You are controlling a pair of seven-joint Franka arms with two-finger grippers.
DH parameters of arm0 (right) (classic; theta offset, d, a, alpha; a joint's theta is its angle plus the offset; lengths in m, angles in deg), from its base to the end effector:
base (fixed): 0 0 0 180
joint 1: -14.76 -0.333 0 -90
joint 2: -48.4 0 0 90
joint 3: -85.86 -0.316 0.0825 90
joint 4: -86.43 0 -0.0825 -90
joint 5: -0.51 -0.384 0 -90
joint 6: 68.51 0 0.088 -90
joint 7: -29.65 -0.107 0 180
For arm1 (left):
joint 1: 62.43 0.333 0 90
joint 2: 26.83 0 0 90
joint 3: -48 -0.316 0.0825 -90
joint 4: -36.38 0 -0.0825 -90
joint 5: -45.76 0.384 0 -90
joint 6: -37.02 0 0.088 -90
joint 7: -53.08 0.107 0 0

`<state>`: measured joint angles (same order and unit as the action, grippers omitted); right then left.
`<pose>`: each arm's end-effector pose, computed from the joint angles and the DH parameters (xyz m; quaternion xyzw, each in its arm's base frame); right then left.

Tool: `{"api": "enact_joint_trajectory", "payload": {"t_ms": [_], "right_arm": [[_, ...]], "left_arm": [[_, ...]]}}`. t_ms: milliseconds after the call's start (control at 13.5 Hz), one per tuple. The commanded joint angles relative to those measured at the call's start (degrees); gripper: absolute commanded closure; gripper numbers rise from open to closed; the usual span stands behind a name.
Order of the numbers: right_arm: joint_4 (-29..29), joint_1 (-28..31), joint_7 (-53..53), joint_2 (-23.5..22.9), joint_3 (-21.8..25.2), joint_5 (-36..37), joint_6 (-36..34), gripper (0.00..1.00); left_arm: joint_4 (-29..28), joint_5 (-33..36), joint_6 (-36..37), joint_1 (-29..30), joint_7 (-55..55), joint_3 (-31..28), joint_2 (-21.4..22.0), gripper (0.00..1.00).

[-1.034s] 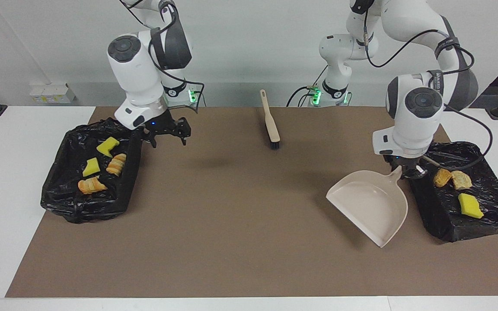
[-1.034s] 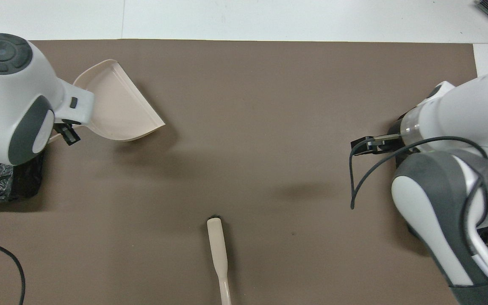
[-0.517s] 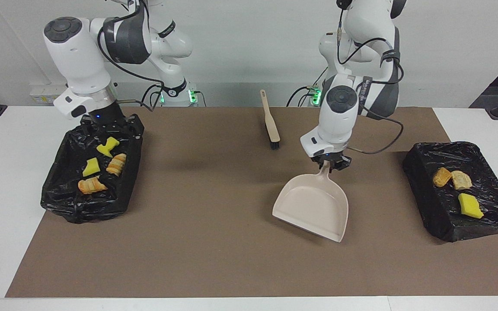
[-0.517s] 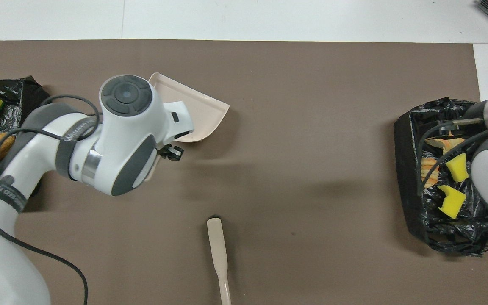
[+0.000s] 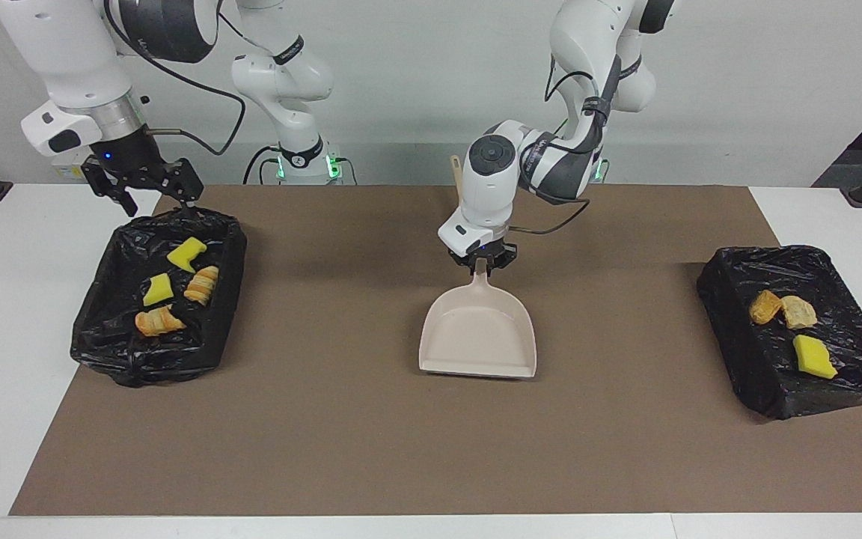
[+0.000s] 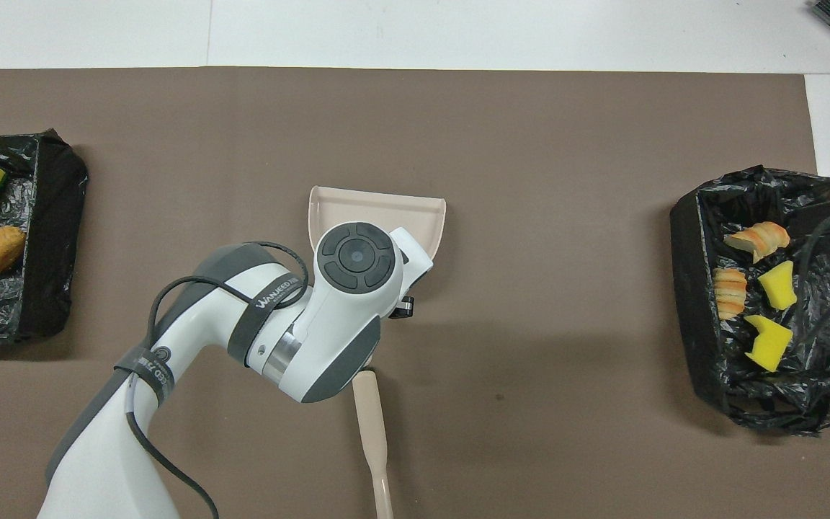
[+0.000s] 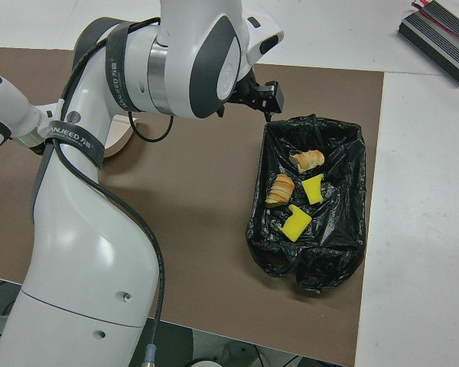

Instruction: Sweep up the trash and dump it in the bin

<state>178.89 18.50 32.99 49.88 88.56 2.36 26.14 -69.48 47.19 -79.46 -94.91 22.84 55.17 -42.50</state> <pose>0.5504 -0.0657 0.6258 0.9990 -0.0263 0.0306 0.0182 0.4758 -0.3871 0.3713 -0.9953 0.0864 0.0386 0.0196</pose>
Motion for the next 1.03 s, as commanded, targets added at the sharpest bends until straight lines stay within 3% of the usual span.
{"api": "enact_joint_trajectory", "payload": {"t_ms": [0, 222, 369, 665, 739, 813, 961], "right_arm": [[0.09, -2.15, 0.35, 1.77, 3.36, -1.41, -1.32, 0.00], [0.18, 0.20, -1.68, 1.86, 0.66, -1.41, -1.66, 0.00], [-0.26, 4.42, -1.68, 1.34, -4.96, -1.24, -2.19, 0.00], [-1.32, 0.85, -4.30, -1.29, -5.08, -0.97, -4.13, 0.00], [-1.32, 0.14, -4.49, -1.65, -5.07, -0.37, -3.34, 0.00], [-1.14, 0.13, -4.67, -1.74, -5.07, -0.45, -2.38, 0.00], [-0.79, -0.66, -5.98, -1.65, -4.98, -0.45, -1.49, 0.00]], "left_arm": [[-4.35, -1.33, -3.48, -2.15, -1.75, -1.19, 1.87, 1.00], [-4.71, -1.33, -3.57, -1.98, -1.66, -1.19, 1.78, 0.95], [-5.32, -1.68, -3.40, -2.06, -1.66, -1.19, 2.04, 0.74], [-5.32, -1.77, -2.96, -1.72, -0.70, -1.19, 2.04, 0.27], [-5.32, -1.77, -2.52, -1.45, -0.43, -1.19, 2.04, 0.08], [-5.32, -1.77, -2.34, -1.36, -0.43, -1.28, 2.04, 0.00], [-4.62, -1.77, -2.34, -0.23, -0.43, -1.36, 2.74, 0.00]]}}
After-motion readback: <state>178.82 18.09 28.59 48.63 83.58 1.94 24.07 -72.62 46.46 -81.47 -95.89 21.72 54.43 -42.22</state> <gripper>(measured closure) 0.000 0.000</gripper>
